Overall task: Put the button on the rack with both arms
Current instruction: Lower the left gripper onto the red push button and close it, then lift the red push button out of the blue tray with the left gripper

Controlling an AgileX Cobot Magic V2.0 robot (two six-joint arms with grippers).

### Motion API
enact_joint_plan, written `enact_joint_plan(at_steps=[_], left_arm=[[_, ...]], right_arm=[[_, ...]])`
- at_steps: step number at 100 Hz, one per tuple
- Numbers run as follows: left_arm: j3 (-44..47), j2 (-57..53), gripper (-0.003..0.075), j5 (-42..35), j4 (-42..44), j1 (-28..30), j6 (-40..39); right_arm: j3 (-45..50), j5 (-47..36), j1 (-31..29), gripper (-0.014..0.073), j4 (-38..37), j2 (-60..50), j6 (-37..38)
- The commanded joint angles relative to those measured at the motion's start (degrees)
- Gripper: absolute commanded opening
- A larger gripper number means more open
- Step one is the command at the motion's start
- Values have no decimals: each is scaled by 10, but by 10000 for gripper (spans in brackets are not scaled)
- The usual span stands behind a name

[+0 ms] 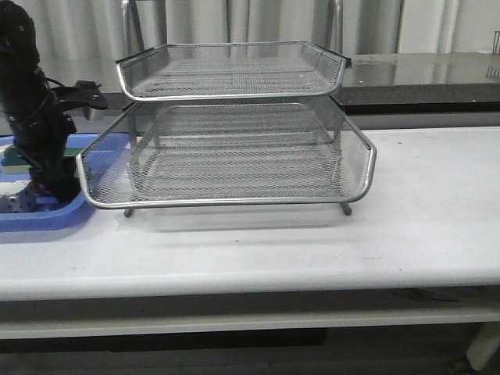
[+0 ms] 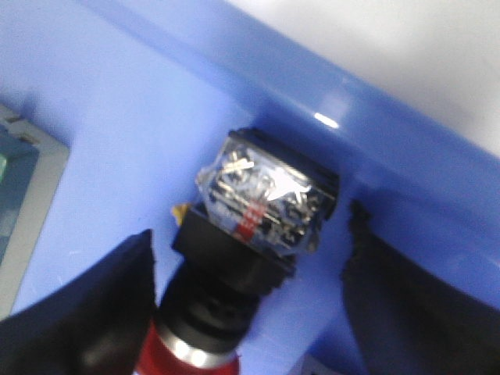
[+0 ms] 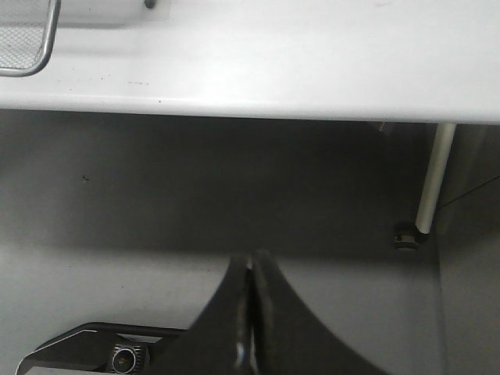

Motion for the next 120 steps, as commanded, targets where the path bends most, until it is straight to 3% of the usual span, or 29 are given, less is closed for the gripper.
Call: enact_joint_plan(at_steps=[1, 18, 36, 77, 120], left_arm=[[-12, -23, 330, -22, -5, 2, -2], [-12, -25, 127, -22, -5, 2, -2], [-12, -41, 36, -19, -4, 2, -2], [-69, -105, 24, 73, -4, 2, -4], [-71, -203, 21, 161, -26, 2, -4]], right_arm=[[-13, -28, -1, -67, -8, 2, -2], [-13, -28, -1, -67, -8, 2, -2], [-13, -28, -1, -67, -8, 2, -2], [-13, -28, -1, -67, -8, 2, -2], [-13, -28, -1, -67, -8, 2, -2]])
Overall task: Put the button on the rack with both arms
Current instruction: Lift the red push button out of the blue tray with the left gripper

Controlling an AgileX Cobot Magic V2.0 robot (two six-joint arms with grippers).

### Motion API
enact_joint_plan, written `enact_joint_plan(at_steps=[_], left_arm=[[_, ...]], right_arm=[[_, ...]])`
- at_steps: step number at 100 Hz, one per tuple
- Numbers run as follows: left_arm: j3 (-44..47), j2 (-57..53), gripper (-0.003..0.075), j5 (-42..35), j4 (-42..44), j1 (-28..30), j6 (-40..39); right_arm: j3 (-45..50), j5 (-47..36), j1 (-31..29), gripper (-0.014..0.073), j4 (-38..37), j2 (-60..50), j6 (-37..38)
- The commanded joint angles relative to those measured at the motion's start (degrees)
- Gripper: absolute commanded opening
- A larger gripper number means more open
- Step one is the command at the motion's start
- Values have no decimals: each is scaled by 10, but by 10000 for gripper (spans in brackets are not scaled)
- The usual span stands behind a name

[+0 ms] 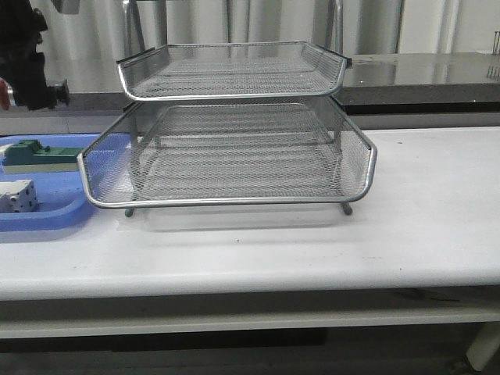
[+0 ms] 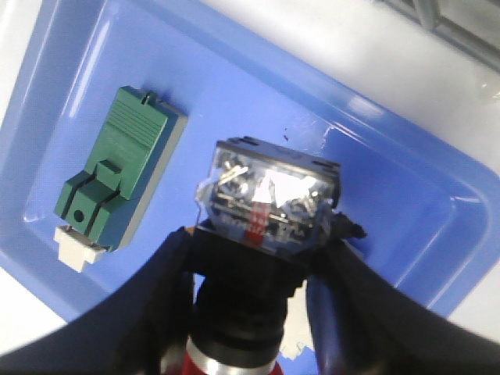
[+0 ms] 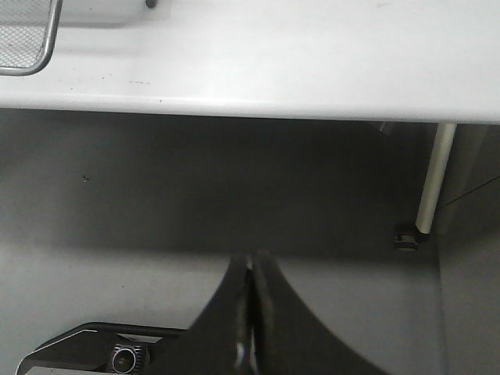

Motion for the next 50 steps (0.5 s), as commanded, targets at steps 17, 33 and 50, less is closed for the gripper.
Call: enact_joint_plan(at_steps=[17, 33, 50], left_arm=[[-18, -99, 21, 29, -57, 2, -5], [-18, -135, 21, 78, -81, 2, -5], [-17, -164, 21, 88, -126, 2, -25]], right_arm=[[-13, -28, -1, -67, -8, 2, -2], [-13, -28, -1, -67, -8, 2, -2], [-13, -28, -1, -67, -8, 2, -2]])
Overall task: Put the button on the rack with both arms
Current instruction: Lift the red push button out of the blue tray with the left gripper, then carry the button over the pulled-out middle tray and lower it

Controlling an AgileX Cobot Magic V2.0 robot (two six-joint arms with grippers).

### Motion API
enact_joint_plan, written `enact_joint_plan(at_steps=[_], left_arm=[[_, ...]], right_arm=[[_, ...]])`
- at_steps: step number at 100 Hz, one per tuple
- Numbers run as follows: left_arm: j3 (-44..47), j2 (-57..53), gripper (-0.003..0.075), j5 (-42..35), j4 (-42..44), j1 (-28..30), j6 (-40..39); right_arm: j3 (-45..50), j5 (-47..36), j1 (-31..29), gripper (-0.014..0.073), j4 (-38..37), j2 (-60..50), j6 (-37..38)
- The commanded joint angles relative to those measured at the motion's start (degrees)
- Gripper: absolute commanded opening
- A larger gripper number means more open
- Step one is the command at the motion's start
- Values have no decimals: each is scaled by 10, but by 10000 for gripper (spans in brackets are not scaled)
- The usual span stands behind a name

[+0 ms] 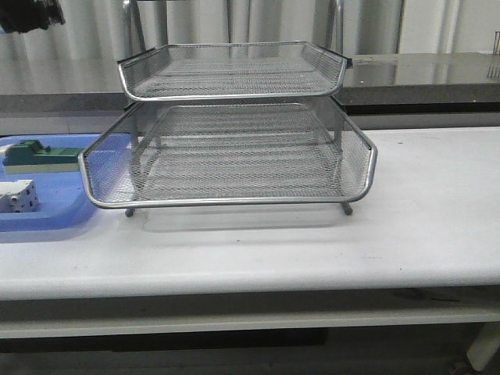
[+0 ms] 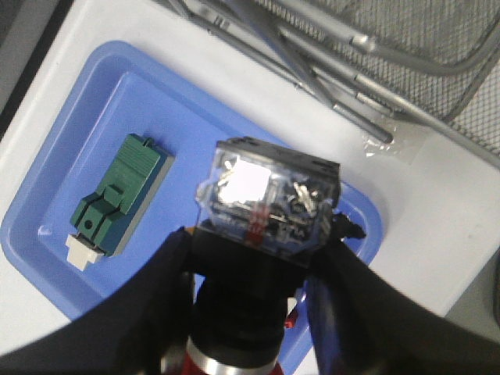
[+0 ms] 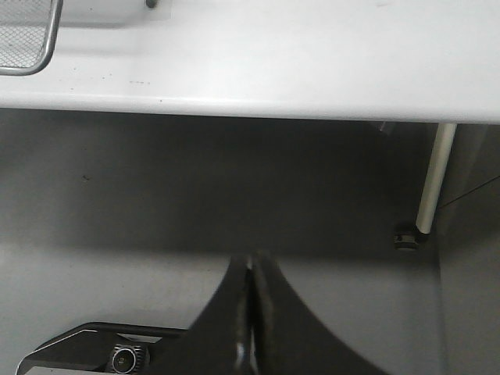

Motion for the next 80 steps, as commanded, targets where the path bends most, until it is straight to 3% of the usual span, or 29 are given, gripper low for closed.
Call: enact_joint_plan(at_steps=[1, 25, 80], left_arm=[[-17, -45, 21, 11, -44, 2, -14], [-16, -58, 21, 11, -76, -29, -28], [67, -48, 21, 2, -76, -215, -26]], right_arm=[[-13, -28, -1, -67, -8, 2, -2], [-13, -28, -1, -67, -8, 2, -2], [-13, -28, -1, -67, -8, 2, -2]])
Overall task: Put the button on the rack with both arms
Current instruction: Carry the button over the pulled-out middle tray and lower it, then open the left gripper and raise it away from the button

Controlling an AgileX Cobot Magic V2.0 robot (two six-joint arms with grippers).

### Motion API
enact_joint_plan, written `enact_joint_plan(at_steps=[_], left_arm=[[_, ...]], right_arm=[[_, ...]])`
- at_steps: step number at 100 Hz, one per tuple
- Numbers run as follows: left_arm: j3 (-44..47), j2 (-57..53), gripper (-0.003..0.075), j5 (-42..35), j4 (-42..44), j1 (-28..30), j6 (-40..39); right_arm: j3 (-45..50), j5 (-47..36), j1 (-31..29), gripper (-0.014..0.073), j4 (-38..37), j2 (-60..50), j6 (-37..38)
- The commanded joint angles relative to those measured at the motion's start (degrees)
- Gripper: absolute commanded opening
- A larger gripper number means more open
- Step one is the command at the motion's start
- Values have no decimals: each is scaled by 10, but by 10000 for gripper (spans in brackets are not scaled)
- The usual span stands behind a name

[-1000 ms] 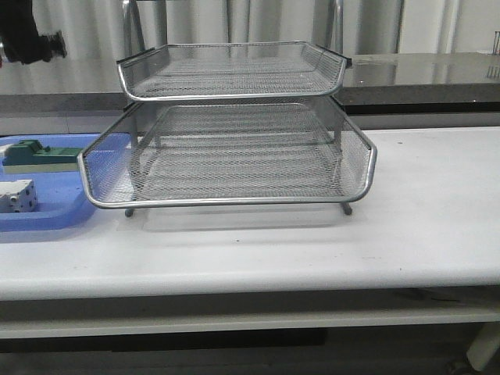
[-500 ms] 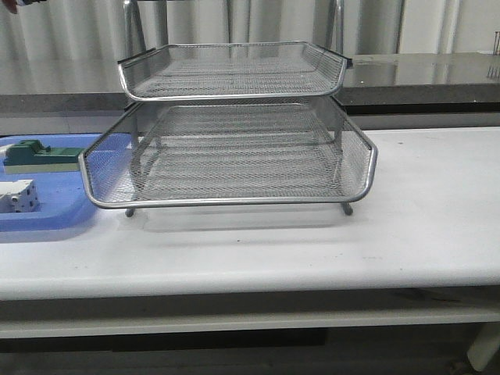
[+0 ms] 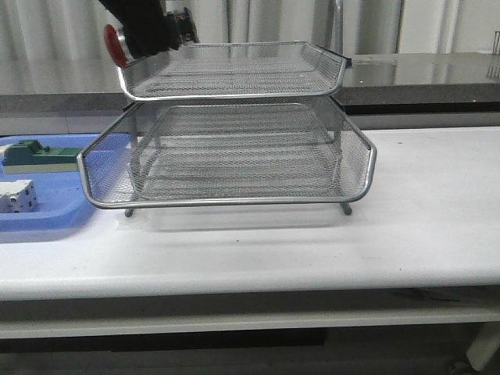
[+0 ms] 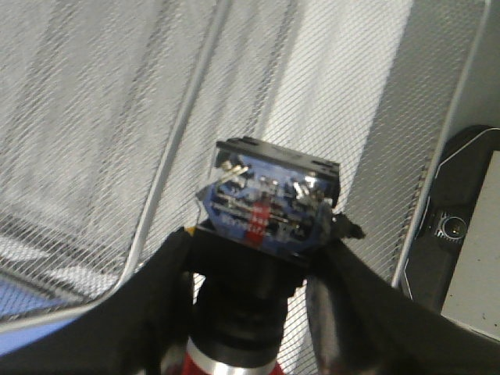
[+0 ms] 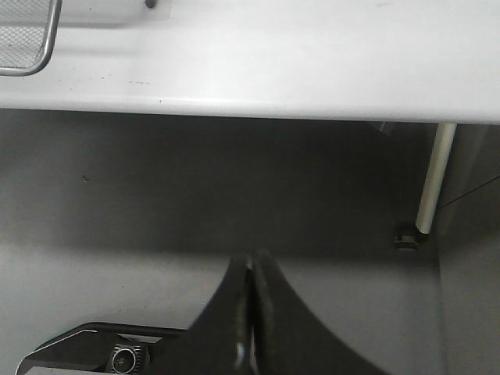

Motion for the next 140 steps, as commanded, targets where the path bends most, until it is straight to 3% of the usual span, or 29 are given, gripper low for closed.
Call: enact_joint_plan(at_steps=[1, 39, 76, 90, 116, 128, 140], left_arm=[[-12, -19, 21, -1, -18, -20, -4], [-12, 57, 21, -29, -15, -77, -2], [-12, 99, 32, -69, -8, -80, -2], [-12, 99, 127, -71, 1, -80, -2], [-12, 99, 445, -70, 1, -83, -2], [-12, 99, 517, -69, 1, -83, -2], [-13, 99, 528, -63, 1, -83, -2]], right_arm=[[-13, -28, -1, -67, -8, 2, -2], [-13, -28, -1, -67, -8, 2, -2], [-13, -28, -1, -67, -8, 2, -2], [-13, -28, -1, -67, -8, 2, -2], [-13, -28, -1, -67, -8, 2, -2], [-13, -28, -1, -67, -8, 2, -2], [-13, -28, -1, -67, -8, 2, -2]])
